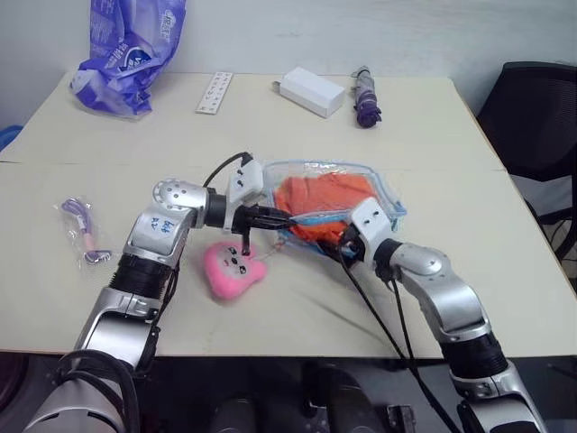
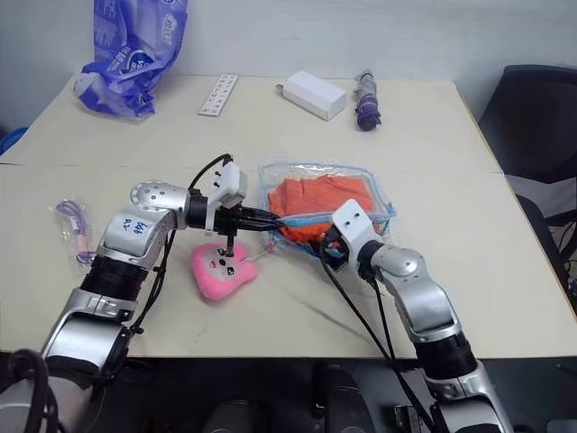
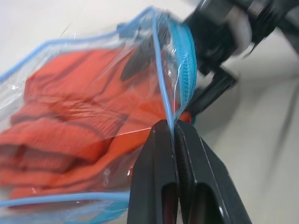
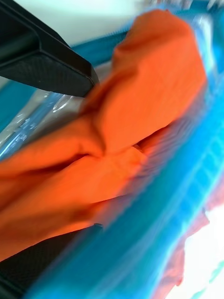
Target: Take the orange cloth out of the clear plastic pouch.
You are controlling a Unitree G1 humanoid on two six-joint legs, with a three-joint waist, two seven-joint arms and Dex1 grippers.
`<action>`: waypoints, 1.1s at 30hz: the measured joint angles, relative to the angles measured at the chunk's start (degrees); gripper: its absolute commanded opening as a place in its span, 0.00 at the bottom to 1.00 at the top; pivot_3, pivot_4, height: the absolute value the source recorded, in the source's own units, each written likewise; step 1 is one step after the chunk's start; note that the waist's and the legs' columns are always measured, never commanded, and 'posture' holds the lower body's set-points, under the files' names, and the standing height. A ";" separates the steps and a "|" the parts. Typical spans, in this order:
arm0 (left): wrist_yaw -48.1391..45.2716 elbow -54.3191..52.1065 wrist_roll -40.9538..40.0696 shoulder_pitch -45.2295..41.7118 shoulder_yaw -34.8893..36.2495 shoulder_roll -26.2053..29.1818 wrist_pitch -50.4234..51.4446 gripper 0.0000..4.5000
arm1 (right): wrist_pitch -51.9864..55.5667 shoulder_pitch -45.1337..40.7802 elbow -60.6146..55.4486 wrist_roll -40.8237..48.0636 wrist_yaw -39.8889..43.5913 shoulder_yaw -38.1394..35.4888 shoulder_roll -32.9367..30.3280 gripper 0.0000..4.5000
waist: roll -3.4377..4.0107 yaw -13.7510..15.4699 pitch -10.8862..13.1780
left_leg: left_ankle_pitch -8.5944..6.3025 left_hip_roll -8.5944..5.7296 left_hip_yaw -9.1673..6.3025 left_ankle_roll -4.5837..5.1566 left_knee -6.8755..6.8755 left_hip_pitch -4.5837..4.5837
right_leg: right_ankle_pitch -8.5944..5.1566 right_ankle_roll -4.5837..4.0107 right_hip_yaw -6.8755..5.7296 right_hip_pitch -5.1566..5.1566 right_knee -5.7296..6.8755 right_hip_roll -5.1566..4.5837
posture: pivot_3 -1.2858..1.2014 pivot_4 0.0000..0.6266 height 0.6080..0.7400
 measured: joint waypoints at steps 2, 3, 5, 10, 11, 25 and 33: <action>-0.01 0.89 0.32 0.34 -0.13 -0.01 -0.67 0.00 | 0.06 -0.02 0.19 -0.82 -0.04 0.35 -0.16 0.98 | 0.00 0.01 0.00 | 0.00 -0.01 0.00 0.00 0.00 -0.01 | 0.00 0.00 -0.01 -0.01 0.00 0.01 | 0.52 0.24 1.00; 0.01 0.97 0.36 0.33 -0.12 -0.06 -0.79 0.00 | -1.02 -0.12 0.83 -2.51 -0.03 1.86 -1.06 0.98 | 0.00 0.01 0.00 | 0.00 -0.01 0.01 0.00 0.00 -0.01 | 0.00 0.00 -0.01 -0.01 0.00 0.01 | 0.52 0.24 1.00; 0.12 0.94 0.30 0.32 -0.02 -0.22 -0.73 0.00 | -4.05 -0.41 2.17 -5.80 -0.04 4.58 -3.11 0.98 | 0.00 0.03 0.00 | 0.00 -0.03 0.02 0.01 -0.01 -0.02 | 0.00 0.00 0.00 0.01 -0.01 -0.02 | 0.52 0.24 1.00; 0.45 -0.94 -1.28 -0.02 0.80 -1.14 3.12 0.00 | -11.04 -3.82 7.13 -12.57 -1.08 8.76 -4.01 0.98 | -0.01 -0.02 -0.01 | 0.00 -0.01 0.03 0.00 -0.04 -0.02 | 0.00 0.00 0.03 0.16 -0.01 0.00 | 0.52 0.24 1.00; 0.44 -1.75 -1.67 -0.09 0.85 -1.20 3.93 0.00 | -11.40 -4.54 8.74 -12.87 -1.70 8.58 -3.24 0.98 | -0.01 -0.01 -0.01 | 0.00 0.02 0.04 0.00 -0.04 -0.03 | 0.00 0.00 0.04 0.17 0.00 -0.03 | 0.52 0.24 1.00; 4.43 -5.78 -6.32 -0.04 3.32 -3.70 14.11 0.00 | -17.28 -7.03 18.06 -13.80 -1.34 7.60 -0.39 0.14 | -0.01 0.18 -0.01 | 0.02 0.14 -0.08 0.04 -0.02 0.02 | 0.00 0.01 0.00 0.15 0.00 -0.12 | 0.52 0.24 1.00; 12.09 -2.15 -9.05 -5.20 8.00 -7.53 20.84 0.00 | -25.83 -0.53 10.65 -20.89 1.13 10.05 -8.62 0.00 | -0.01 0.20 -0.01 | 0.01 0.01 -0.21 0.03 -0.05 -0.04 | 0.01 0.02 -0.03 0.16 -0.06 -0.10 | 0.52 0.24 1.00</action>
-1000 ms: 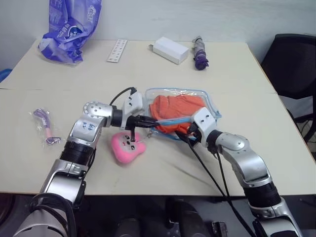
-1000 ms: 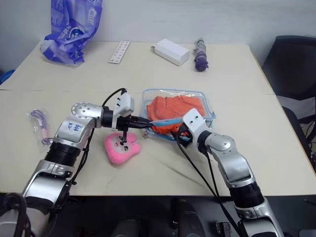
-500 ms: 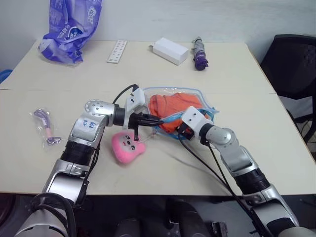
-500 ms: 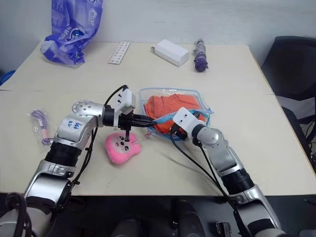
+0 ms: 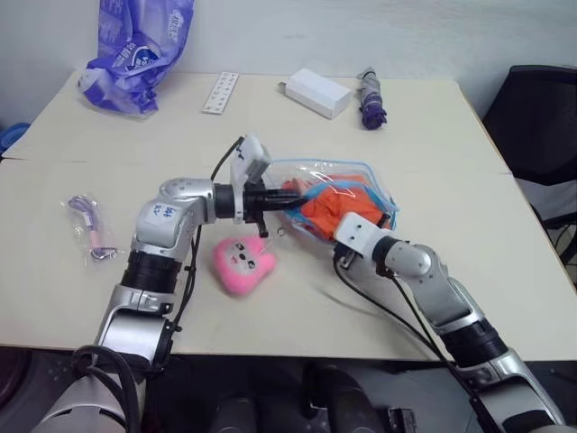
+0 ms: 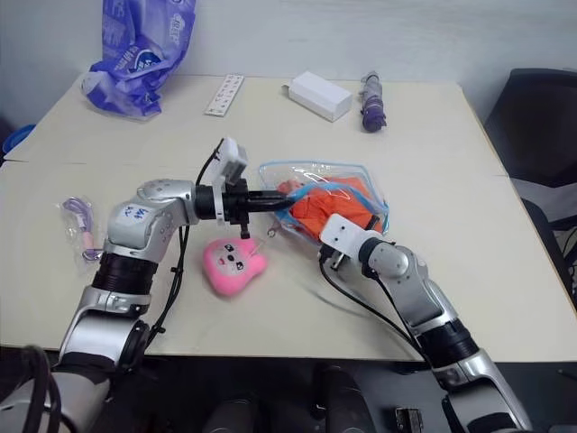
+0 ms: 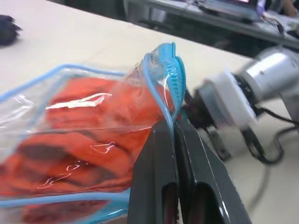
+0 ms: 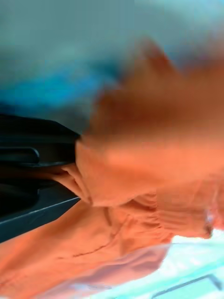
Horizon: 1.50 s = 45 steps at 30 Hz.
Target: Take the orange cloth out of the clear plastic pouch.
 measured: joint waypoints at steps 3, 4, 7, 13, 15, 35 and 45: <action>2.70 4.39 2.16 -0.92 -0.72 -0.56 -2.83 0.00 | -4.61 4.79 -6.28 -1.35 2.70 -0.60 -5.29 0.00 | 0.00 0.05 0.00 | 0.00 -0.04 -0.01 -0.03 -0.05 0.02 | 0.00 0.00 0.01 0.00 -0.01 0.05 | 0.52 0.24 1.00; 3.28 6.07 3.18 -0.93 -0.82 -0.35 -4.24 0.00 | -5.37 6.26 -8.40 -0.75 3.84 -1.31 -6.14 0.00 | 0.00 -0.04 0.00 | 0.00 -0.05 -0.01 -0.05 -0.04 0.02 | 0.00 0.00 0.01 0.00 -0.01 0.08 | 0.52 0.24 1.00; 4.47 9.94 6.56 -1.01 -2.30 -0.10 -9.56 0.00 | -8.10 10.81 -14.95 4.56 8.93 -4.58 -9.65 0.00 | 0.00 -0.08 0.01 | -0.01 -0.05 -0.05 -0.10 -0.09 0.03 | 0.00 0.00 0.05 -0.01 0.00 0.14 | 0.52 0.24 1.00; 5.86 16.11 12.90 -0.95 -5.36 0.86 -19.82 0.00 | -15.32 26.09 -24.89 11.85 20.46 -12.59 -23.11 0.00 | -0.01 0.56 0.01 | -0.01 -0.08 0.13 -0.08 -0.12 0.07 | 0.01 0.02 -0.07 0.06 -0.23 0.13 | 0.52 0.24 1.00; 5.92 18.45 15.29 -0.73 -5.96 3.04 -23.11 0.00 | -17.24 33.66 -25.22 12.64 23.56 -17.02 -27.26 0.00 | -0.08 0.88 0.05 | -0.02 -0.08 0.21 -0.07 -0.17 0.03 | 0.02 0.03 -0.03 0.09 -0.24 0.15 | 0.52 0.24 1.00; -8.58 -1.70 17.86 16.53 -8.98 19.26 -34.19 0.00 | 2.73 15.49 2.84 15.35 2.85 -31.88 -9.05 0.00 | 0.03 0.03 -0.01 | -0.01 0.05 0.47 -0.08 -0.19 0.13 | -0.05 -0.12 0.22 -0.06 0.09 0.10 | 0.52 0.24 1.00; -5.80 -8.05 9.29 18.91 -1.90 18.19 -15.96 0.63 | 11.84 20.51 -6.97 24.16 9.82 -34.56 -9.61 0.63 | 0.04 -0.12 0.00 | -0.01 0.26 0.42 -0.09 -0.19 0.12 | -0.05 -0.12 0.21 -0.08 0.11 0.14 | 0.52 0.24 1.00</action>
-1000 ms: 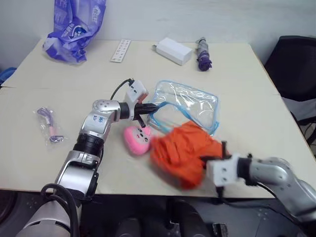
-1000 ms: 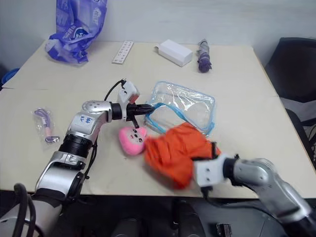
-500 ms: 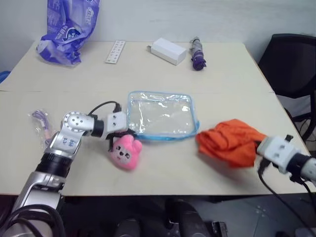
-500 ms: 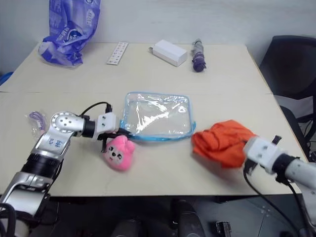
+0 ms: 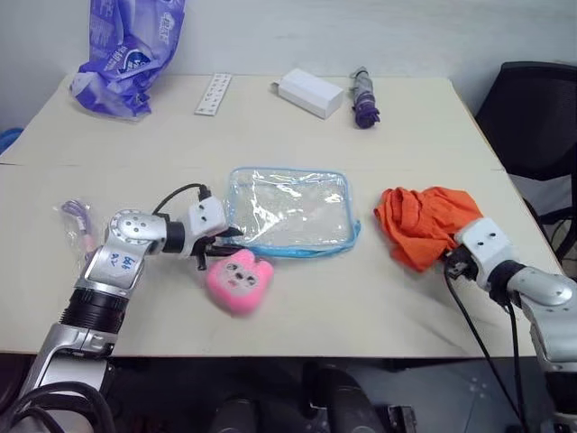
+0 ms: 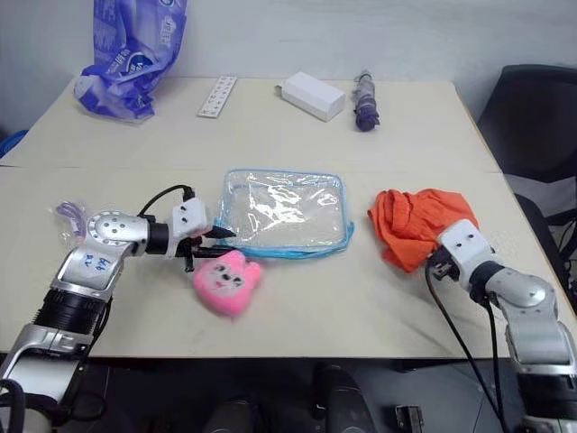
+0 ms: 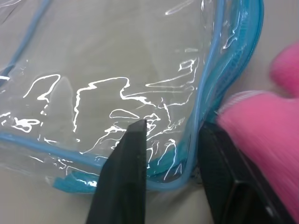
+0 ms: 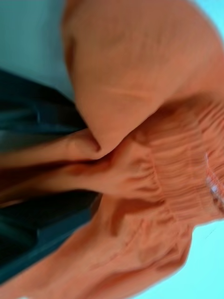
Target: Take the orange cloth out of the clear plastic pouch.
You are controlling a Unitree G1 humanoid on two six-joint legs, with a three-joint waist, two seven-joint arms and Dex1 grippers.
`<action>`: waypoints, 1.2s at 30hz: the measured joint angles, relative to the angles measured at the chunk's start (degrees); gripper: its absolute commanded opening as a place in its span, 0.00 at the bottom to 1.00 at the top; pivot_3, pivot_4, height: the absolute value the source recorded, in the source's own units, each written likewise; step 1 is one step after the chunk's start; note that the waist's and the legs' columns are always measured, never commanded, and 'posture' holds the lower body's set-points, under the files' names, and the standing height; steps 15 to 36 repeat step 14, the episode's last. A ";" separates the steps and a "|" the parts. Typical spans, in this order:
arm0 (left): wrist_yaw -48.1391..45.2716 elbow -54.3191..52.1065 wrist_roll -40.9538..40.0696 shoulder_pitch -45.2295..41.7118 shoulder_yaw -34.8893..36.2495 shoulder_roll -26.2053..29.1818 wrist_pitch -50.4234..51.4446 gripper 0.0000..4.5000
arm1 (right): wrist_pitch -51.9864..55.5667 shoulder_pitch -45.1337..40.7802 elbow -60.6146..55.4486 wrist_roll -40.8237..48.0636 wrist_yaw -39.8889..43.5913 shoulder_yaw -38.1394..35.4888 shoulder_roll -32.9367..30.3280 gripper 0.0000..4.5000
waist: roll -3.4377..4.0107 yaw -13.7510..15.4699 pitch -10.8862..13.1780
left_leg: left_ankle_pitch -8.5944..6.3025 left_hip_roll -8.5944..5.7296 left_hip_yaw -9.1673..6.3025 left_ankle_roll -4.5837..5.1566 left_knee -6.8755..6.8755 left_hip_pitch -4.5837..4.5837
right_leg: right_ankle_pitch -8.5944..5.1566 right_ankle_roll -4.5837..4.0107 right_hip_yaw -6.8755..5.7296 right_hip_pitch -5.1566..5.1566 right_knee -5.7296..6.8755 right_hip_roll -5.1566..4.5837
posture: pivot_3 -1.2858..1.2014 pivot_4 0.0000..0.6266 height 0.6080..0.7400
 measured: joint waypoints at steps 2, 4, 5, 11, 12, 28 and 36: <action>-0.20 -3.08 -3.74 0.94 2.71 0.34 4.68 0.77 | 2.32 1.98 -3.19 2.92 0.99 -3.34 -0.14 0.77 | 0.00 0.13 0.00 | 0.00 0.04 -0.02 -0.01 0.00 0.00 | 0.00 0.00 -0.03 0.02 -0.01 0.00 | 0.52 0.24 1.00; -0.96 -6.86 -8.52 2.96 6.66 2.32 9.67 0.91 | 4.87 5.88 -6.68 7.42 3.03 -8.73 -0.31 0.93 | 0.00 0.20 0.00 | -0.01 0.06 -0.07 -0.03 -0.01 0.00 | 0.00 0.00 -0.05 0.04 -0.04 0.01 | 0.52 0.24 1.00; -1.14 -7.67 -10.16 3.80 8.35 3.31 11.55 0.98 | 6.06 7.49 -7.61 9.29 3.96 -10.88 -0.33 1.00 | 0.00 0.22 0.00 | -0.01 0.06 -0.07 -0.03 -0.02 -0.02 | 0.00 0.00 -0.06 0.02 -0.07 0.01 | 0.52 0.24 1.00; -5.41 -10.36 -16.94 15.97 22.78 15.25 17.48 0.99 | 18.54 22.60 -11.58 25.95 17.64 -32.08 -5.91 1.00 | 0.10 0.11 0.05 | -0.07 0.07 -0.41 -0.02 -0.12 0.11 | -0.03 -0.02 0.03 0.07 -0.37 0.06 | 0.52 0.24 1.00; -5.61 -9.62 -16.95 17.60 24.33 15.88 17.09 0.99 | 18.98 24.36 -11.36 26.80 19.48 -34.53 -6.67 1.00 | 0.09 0.15 0.05 | -0.09 0.05 -0.43 -0.01 -0.12 0.14 | -0.03 -0.02 0.03 0.12 -0.38 0.06 | 0.52 0.24 1.00; -5.74 -8.06 -16.96 20.06 26.88 16.08 15.98 0.99 | 19.25 27.05 -9.87 27.73 22.57 -38.09 -7.77 1.00 | 0.06 0.18 0.04 | -0.12 0.04 -0.45 0.03 -0.11 0.13 | -0.02 -0.01 0.03 0.13 -0.41 0.07 | 0.52 0.24 1.00; -5.74 -8.06 -16.96 20.06 26.88 16.08 15.98 0.99 | 19.25 27.05 -9.87 27.73 22.57 -38.09 -7.77 1.00 | 0.06 0.18 0.04 | -0.12 0.04 -0.45 0.03 -0.11 0.13 | -0.02 -0.01 0.03 0.13 -0.41 0.07 | 0.52 0.24 1.00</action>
